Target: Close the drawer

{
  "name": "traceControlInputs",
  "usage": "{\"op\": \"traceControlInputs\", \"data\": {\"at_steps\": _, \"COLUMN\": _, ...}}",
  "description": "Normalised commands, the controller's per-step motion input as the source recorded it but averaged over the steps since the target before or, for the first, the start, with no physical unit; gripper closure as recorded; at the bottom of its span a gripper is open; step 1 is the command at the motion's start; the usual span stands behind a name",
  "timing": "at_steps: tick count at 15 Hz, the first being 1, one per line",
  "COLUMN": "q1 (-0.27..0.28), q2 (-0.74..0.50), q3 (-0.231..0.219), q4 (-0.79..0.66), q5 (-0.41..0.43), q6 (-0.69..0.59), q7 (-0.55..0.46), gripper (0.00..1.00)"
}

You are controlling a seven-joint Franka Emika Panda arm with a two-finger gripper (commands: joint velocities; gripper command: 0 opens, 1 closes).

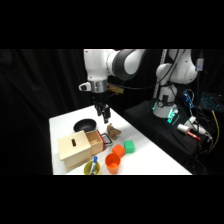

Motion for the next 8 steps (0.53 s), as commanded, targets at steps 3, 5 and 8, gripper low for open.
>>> {"op": "traceControlInputs", "data": {"at_steps": 3, "q1": -0.021, "q2": 0.01, "q3": 0.024, "q4": 0.01, "q5": -0.015, "q6": 0.06, "q7": 0.04, "gripper": 0.0}}
{"op": "traceControlInputs", "data": {"at_steps": 5, "q1": -0.023, "q2": 0.05, "q3": 0.022, "q4": -0.01, "q5": -0.001, "q6": 0.18, "q7": 0.06, "gripper": 0.0}}
{"op": "traceControlInputs", "data": {"at_steps": 8, "q1": -0.033, "q2": 0.07, "q3": 0.026, "q4": -0.04, "q5": 0.041, "q6": 0.25, "q7": 0.05, "gripper": 0.0}}
